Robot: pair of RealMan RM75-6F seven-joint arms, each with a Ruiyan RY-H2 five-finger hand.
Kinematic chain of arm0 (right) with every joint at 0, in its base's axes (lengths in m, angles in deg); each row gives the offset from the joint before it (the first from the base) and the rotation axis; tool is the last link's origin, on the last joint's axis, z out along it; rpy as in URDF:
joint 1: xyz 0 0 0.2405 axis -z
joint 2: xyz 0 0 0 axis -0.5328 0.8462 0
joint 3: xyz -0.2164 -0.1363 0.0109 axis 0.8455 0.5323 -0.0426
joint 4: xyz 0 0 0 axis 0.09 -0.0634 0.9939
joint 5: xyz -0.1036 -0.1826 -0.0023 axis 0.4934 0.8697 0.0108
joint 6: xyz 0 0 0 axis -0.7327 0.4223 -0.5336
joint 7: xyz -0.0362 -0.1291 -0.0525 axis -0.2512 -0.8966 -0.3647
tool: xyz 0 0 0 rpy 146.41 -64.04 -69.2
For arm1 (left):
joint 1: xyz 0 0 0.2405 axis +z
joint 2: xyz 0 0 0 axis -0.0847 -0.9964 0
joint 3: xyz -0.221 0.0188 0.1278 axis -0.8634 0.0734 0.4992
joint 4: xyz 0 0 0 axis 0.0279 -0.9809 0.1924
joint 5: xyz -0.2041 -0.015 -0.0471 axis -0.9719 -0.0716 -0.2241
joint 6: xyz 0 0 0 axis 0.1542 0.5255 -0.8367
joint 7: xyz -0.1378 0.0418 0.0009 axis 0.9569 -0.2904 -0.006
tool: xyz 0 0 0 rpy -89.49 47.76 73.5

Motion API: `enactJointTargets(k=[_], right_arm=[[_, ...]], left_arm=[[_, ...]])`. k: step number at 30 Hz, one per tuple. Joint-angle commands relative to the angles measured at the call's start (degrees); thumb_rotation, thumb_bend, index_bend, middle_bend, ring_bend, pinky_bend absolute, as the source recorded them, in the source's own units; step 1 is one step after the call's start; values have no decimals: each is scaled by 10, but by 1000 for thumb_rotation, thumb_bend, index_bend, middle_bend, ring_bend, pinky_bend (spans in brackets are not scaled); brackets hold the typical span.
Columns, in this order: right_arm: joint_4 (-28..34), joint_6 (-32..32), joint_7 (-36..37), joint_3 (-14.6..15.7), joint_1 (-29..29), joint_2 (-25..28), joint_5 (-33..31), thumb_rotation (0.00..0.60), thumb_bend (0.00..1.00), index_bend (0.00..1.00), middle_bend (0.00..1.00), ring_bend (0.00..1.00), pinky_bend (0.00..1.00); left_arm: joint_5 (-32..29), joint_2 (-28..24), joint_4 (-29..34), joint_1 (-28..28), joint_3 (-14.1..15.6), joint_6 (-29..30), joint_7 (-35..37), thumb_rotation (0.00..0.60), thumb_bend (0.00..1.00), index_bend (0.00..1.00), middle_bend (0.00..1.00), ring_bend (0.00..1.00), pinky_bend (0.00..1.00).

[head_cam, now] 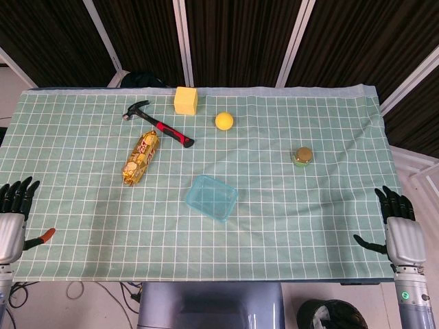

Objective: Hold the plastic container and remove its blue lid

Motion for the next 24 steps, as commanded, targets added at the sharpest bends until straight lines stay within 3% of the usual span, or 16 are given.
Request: enactJointTargets(k=[1,12,20,24], right_arm=[[0,0,0,0,0,0,0,600,187,0,0,0,0],[0,-6,0,0,0,-4,-3,600,188,0,0,0,0],[0,-8,-2,-3,-1,-8,-9,600,188,0,0,0,0],[-1,-11,-2,-6,-2,-11,-13,600,188,0,0,0,0]], left_arm=[[3,0,0,1,-2,-4,-3,600,6,0,0,0,0],[1,-12,53,-16,-15,-58,-32,600,6,0,0,0,0],[-55,-11,144,-101,-76,-169,-113,600,5,0,0,0,0],[-121,4,173,-165,-119,-243,-181,600,3,0,0,0,0]])
